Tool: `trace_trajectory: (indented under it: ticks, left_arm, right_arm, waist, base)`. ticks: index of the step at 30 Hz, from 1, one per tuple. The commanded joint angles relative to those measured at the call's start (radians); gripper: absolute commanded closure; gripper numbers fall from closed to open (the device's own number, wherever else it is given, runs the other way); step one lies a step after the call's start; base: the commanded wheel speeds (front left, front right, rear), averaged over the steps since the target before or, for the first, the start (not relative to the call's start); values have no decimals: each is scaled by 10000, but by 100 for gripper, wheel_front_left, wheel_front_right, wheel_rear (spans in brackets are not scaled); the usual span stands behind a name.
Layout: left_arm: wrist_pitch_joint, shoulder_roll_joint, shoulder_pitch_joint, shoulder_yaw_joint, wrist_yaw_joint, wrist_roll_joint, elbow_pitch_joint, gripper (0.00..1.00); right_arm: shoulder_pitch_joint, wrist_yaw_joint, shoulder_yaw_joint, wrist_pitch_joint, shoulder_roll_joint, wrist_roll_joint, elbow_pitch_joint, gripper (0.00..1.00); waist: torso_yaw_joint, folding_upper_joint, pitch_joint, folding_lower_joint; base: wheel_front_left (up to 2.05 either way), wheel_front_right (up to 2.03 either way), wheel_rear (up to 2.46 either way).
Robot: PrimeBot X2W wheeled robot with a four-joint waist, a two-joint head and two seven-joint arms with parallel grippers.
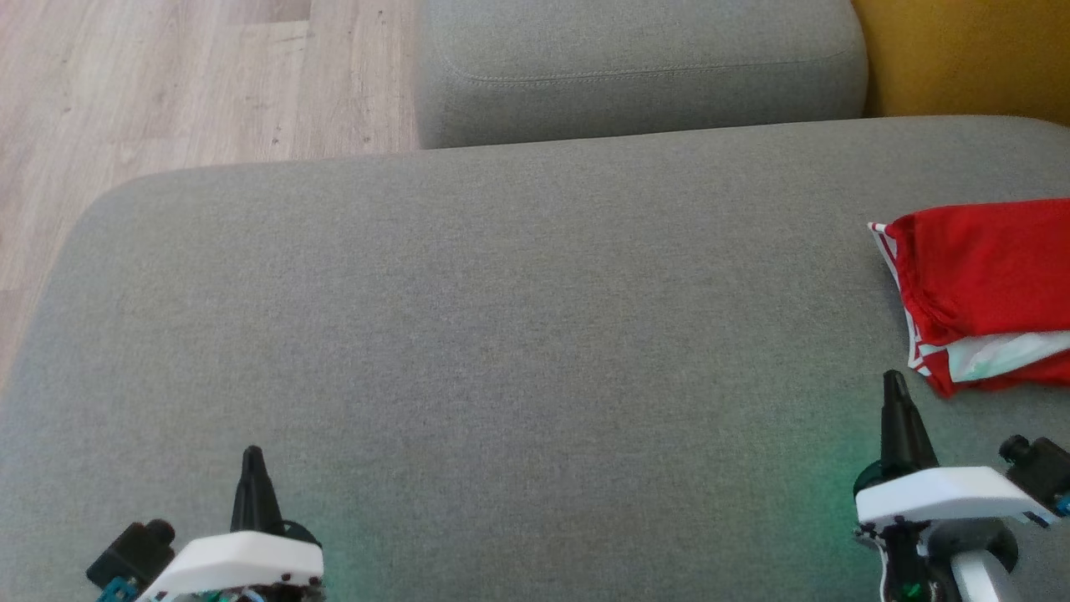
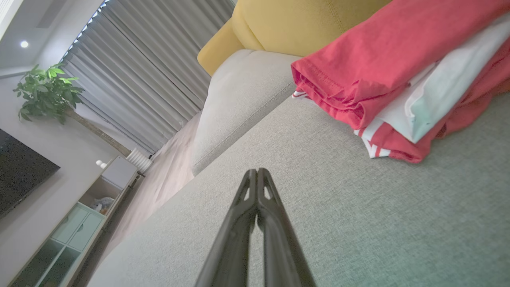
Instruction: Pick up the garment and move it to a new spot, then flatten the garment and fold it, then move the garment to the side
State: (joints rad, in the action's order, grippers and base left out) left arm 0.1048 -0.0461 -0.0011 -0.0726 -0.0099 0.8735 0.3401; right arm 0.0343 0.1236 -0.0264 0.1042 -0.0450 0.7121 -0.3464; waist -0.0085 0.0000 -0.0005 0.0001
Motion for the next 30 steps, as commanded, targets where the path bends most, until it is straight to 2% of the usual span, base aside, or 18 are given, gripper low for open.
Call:
trace_trajectory:
  ticks: [1, 30]
  left_arm:
    - [-86, -17, -569, 256, -89, 273, -383, 100]
    - [-893, -26, -762, 876, -521, 3001, -599, 100]
  right_arm:
    - [557, 31, 3, -71, -28, 350, 399, 100]
    - [626, 46, -335, -882, -37, 3671, 637, 100]
  waist:
    - [2, 0, 1, 0]
    - [34, 0, 14, -1]
  base:
    - [0, 0, 0]
    - [0, 0, 0]
